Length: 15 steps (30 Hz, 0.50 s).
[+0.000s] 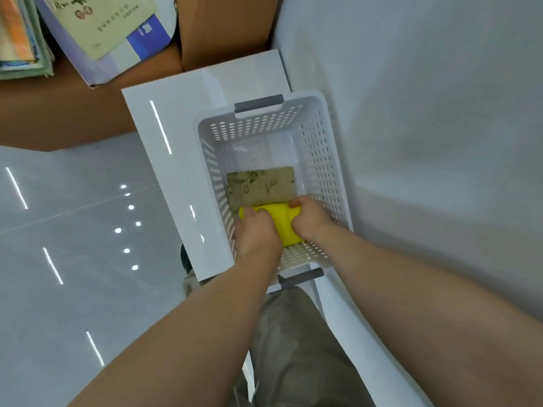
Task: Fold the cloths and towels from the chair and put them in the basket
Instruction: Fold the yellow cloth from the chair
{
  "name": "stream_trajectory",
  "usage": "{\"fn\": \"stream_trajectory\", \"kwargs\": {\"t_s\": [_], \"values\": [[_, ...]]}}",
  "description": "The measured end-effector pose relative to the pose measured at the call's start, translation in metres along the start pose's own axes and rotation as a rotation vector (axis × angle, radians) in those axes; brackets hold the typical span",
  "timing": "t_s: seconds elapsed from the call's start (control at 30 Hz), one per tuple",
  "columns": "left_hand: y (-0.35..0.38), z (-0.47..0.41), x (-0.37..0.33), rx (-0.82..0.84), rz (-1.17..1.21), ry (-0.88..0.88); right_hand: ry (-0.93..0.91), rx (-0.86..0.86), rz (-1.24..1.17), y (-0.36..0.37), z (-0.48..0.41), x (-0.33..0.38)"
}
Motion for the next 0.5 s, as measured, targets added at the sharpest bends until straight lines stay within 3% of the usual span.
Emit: {"fn": "stream_trajectory", "kwargs": {"t_s": [0.2, 0.5], "values": [[0.01, -0.007, -0.006, 0.014, -0.297, 0.103, -0.135, -0.036, 0.188, 0.008, -0.001, 0.001], [0.02, -0.014, -0.015, 0.047, -0.781, 0.255, -0.176, -0.111, 0.36, 0.019, -0.009, -0.003]]}}
Point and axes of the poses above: each hand's wrist, its own z-axis away from the middle knuckle, its own y-axis out of the palm, x = y × z, the point moved 7 cm from there along -z, towards the middle knuckle
